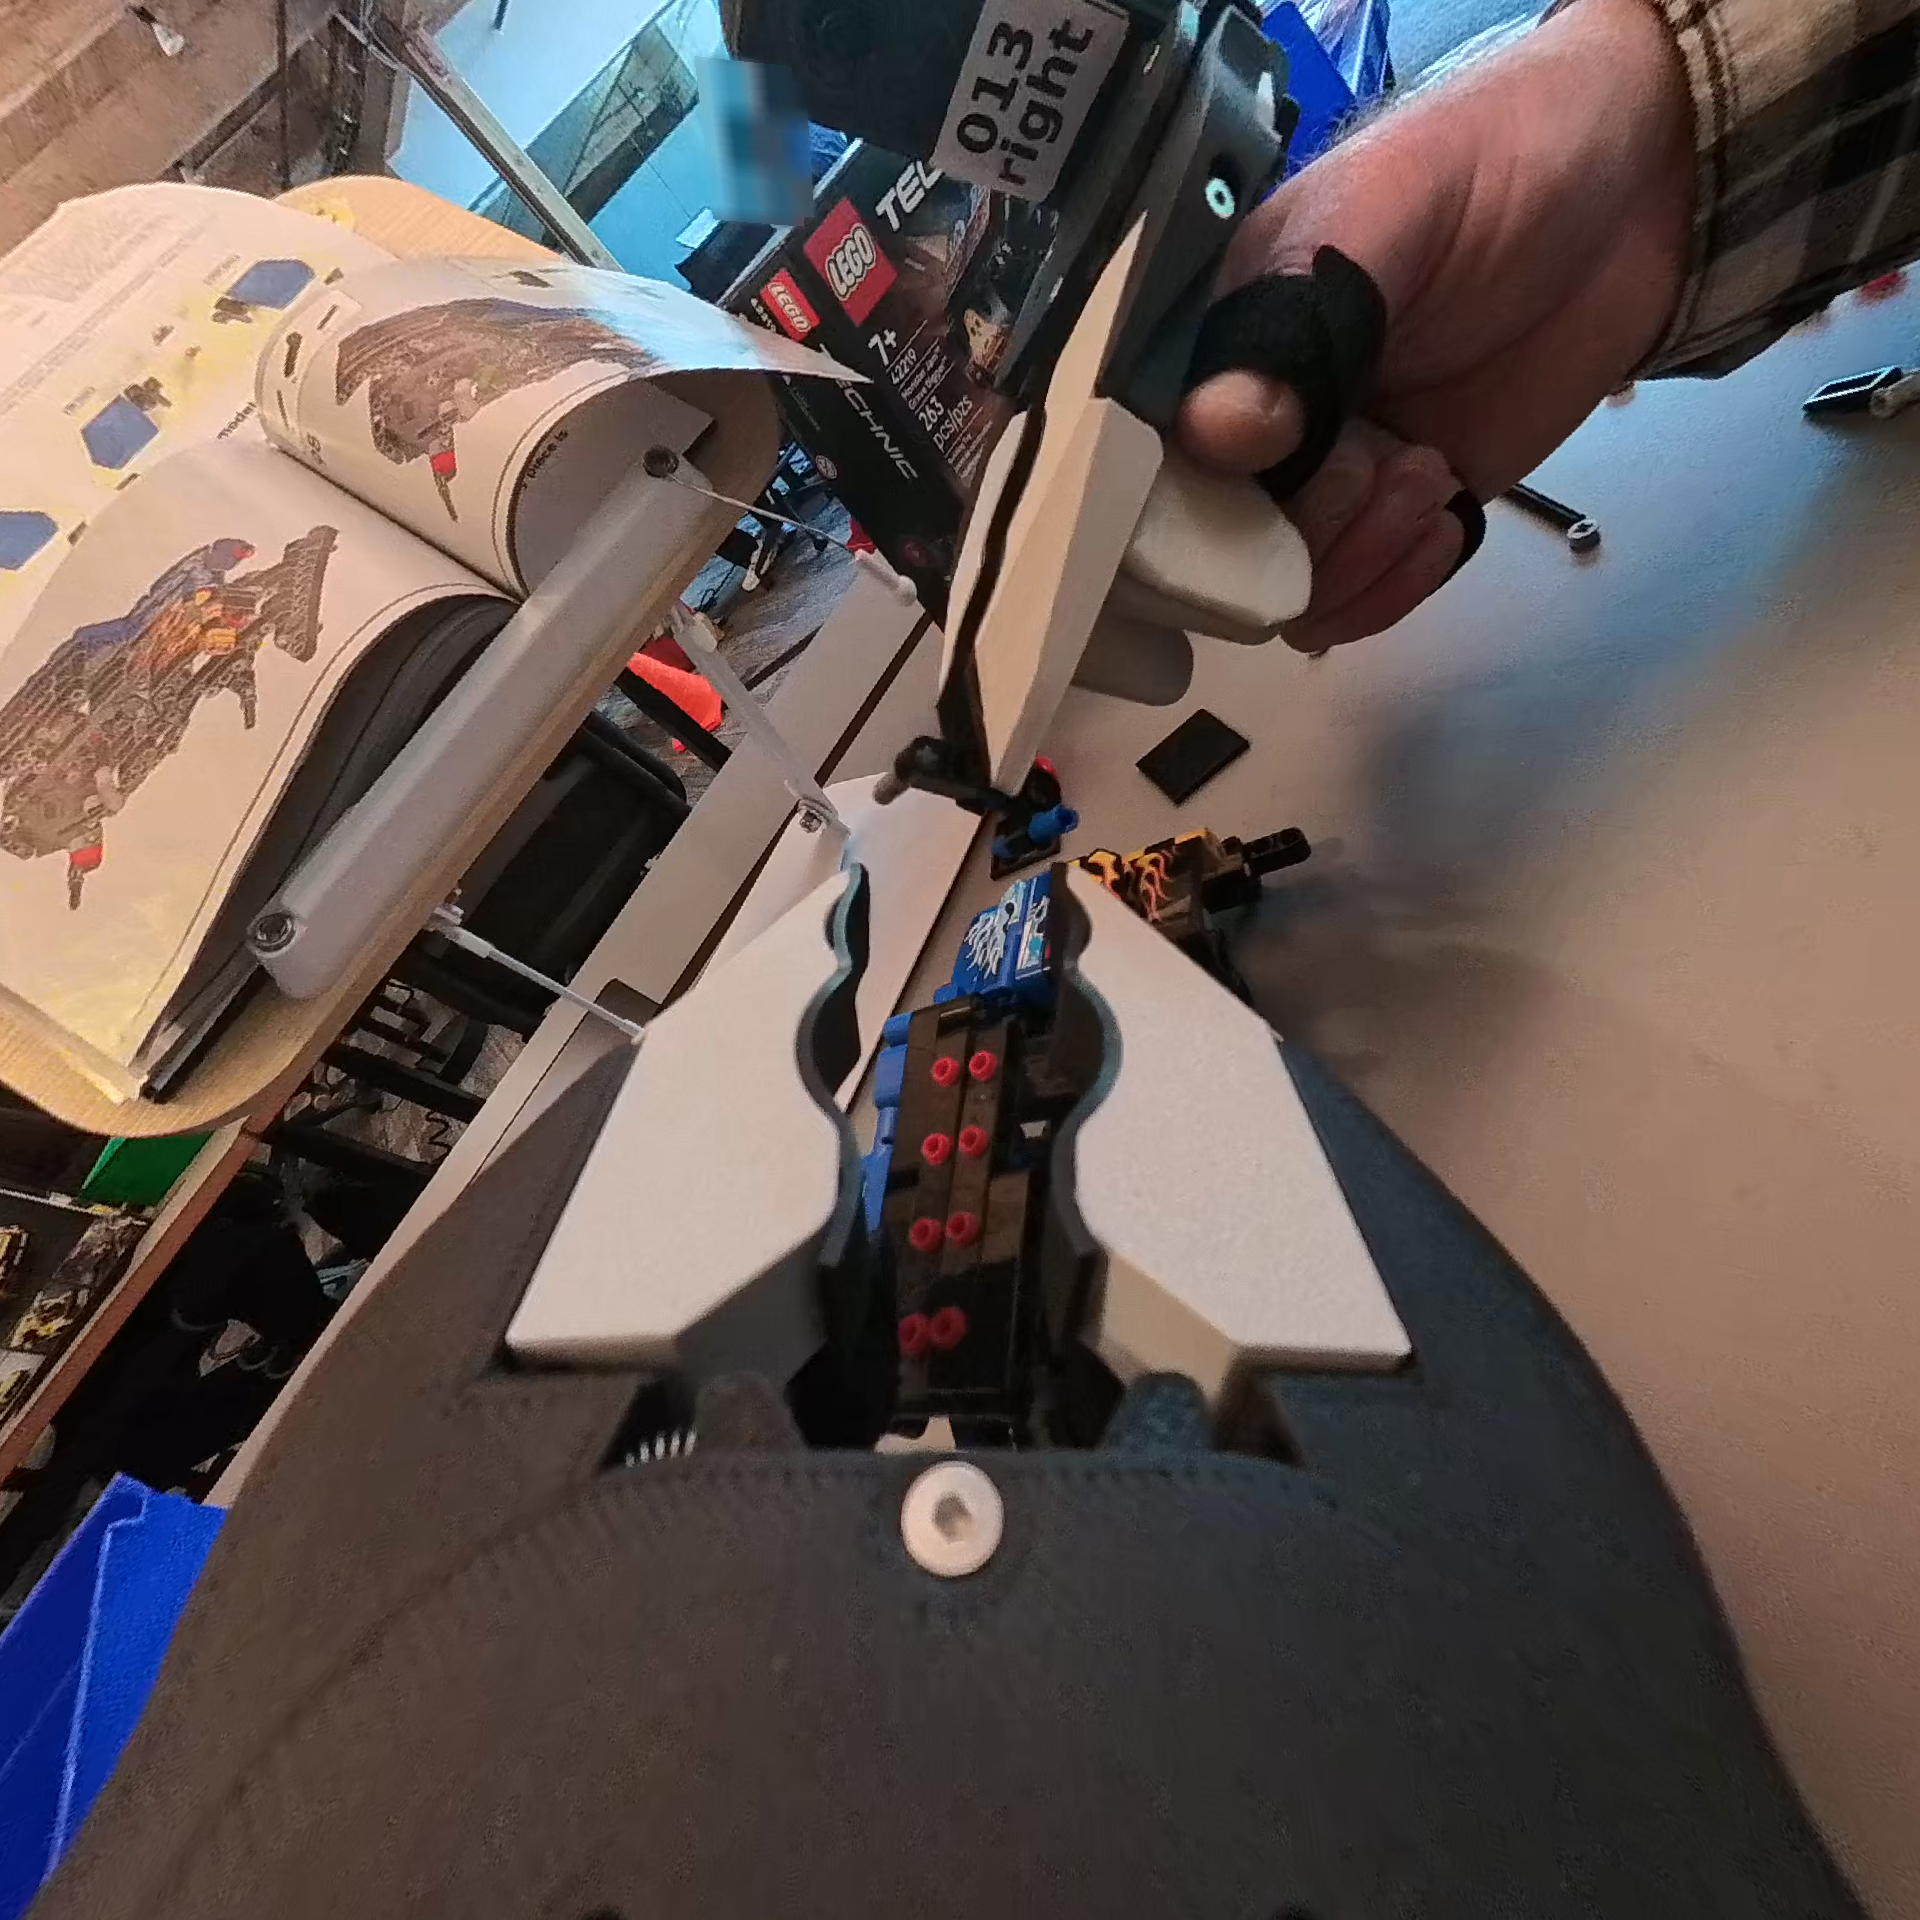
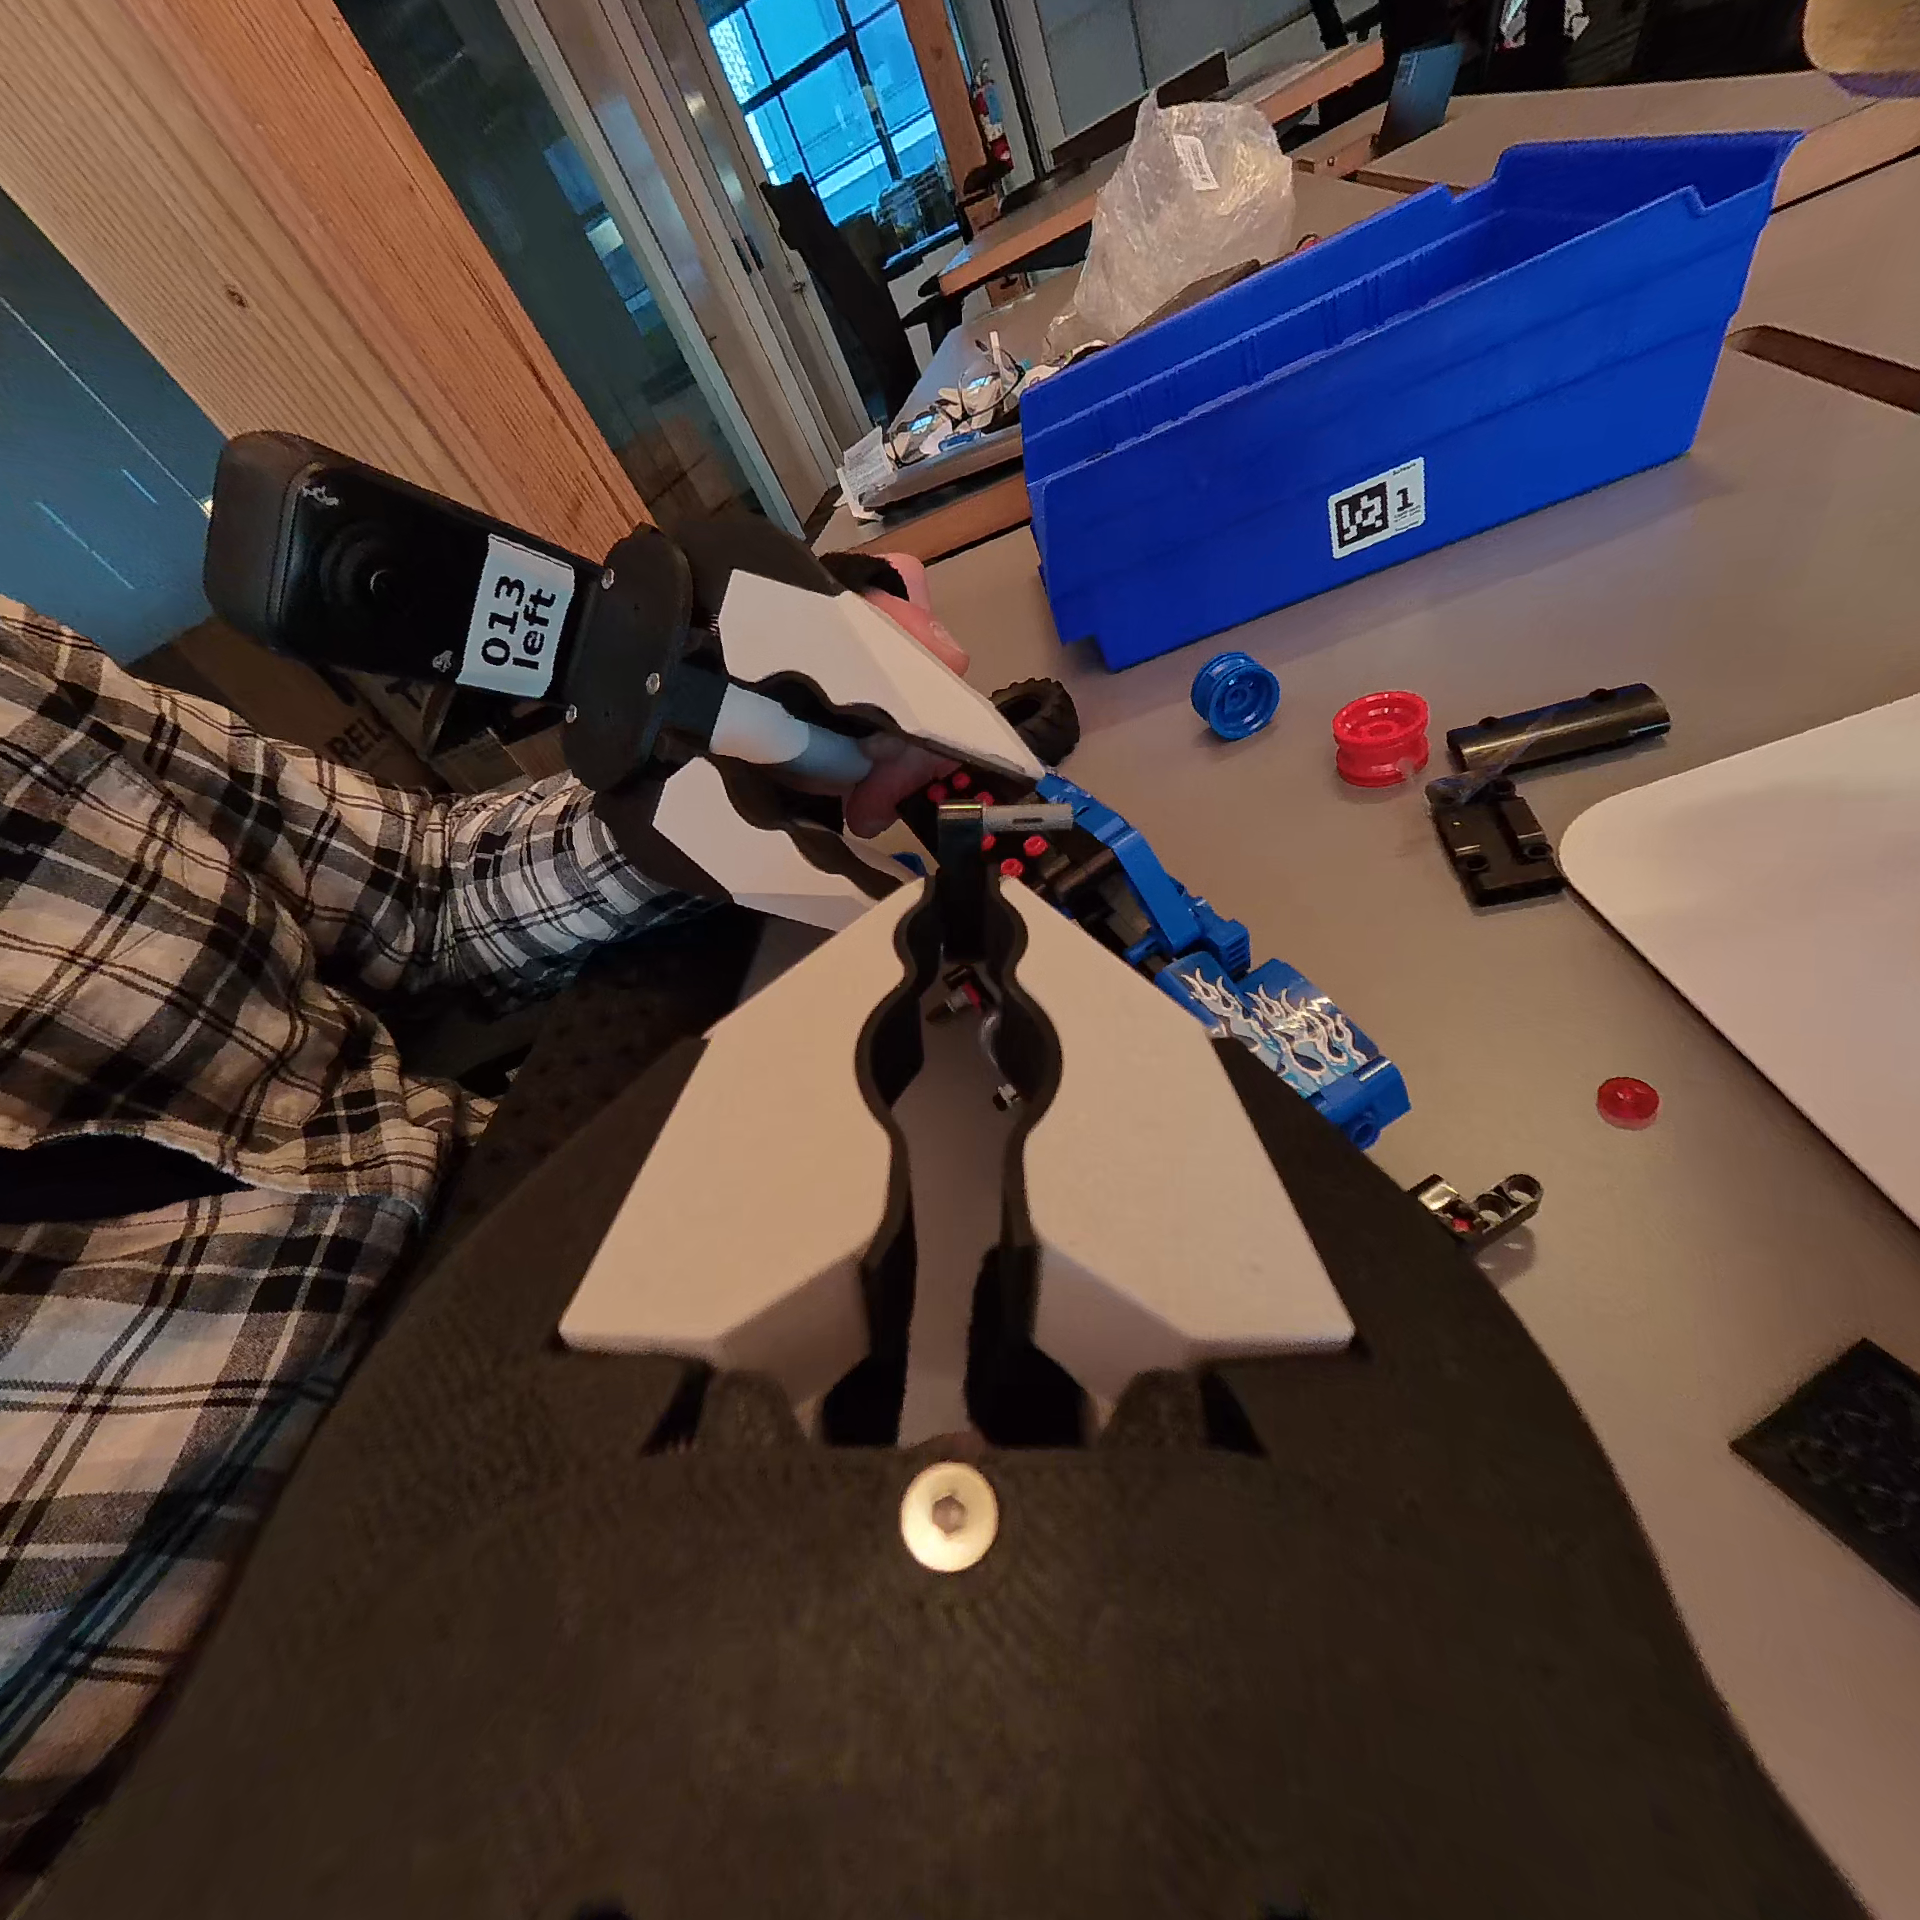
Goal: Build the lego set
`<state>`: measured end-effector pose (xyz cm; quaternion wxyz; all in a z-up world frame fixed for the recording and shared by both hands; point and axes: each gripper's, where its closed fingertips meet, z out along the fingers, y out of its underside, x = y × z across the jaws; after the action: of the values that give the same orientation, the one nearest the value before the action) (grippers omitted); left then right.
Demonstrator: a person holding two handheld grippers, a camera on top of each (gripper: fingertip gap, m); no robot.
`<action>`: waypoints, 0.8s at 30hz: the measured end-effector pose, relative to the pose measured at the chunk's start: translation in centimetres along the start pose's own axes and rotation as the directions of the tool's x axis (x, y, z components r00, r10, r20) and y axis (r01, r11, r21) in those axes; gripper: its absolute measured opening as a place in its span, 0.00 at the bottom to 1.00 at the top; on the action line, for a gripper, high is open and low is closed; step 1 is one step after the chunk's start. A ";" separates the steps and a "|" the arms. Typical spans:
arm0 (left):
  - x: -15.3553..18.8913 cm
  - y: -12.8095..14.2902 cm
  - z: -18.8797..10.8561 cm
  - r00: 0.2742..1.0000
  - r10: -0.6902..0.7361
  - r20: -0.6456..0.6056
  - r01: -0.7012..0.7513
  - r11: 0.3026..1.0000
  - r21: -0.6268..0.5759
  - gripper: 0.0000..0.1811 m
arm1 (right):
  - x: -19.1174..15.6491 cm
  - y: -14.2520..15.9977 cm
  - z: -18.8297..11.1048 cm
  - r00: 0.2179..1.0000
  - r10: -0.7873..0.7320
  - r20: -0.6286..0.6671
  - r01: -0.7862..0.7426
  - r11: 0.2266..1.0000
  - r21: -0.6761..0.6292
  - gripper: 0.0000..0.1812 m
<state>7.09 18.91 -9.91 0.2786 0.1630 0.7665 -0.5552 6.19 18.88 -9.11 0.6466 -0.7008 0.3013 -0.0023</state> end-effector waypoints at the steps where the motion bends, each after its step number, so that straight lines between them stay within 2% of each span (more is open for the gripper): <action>1: 0.0 0.0 -0.1 1.000 -0.001 -0.002 0.001 1.000 0.004 0.18 | 0.0 0.0 0.0 1.000 -0.002 -0.002 0.002 1.000 -0.002 0.03; 18: -0.9 0.2 -0.9 0.998 -0.054 -0.021 0.055 0.998 0.033 0.20 | 0.2 1.5 0.4 0.994 -0.093 -0.048 0.088 0.991 -0.096 0.03; 24: 0.0 1.9 -1.3 0.978 -0.143 -0.154 0.139 0.990 -0.037 0.28 | 0.8 2.8 0.7 0.984 -0.158 -0.080 0.143 0.975 -0.170 0.03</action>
<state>7.85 20.73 -11.02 0.1798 0.1475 0.8027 -0.5491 5.95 19.23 -12.06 0.5704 -0.7713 0.2762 -0.0590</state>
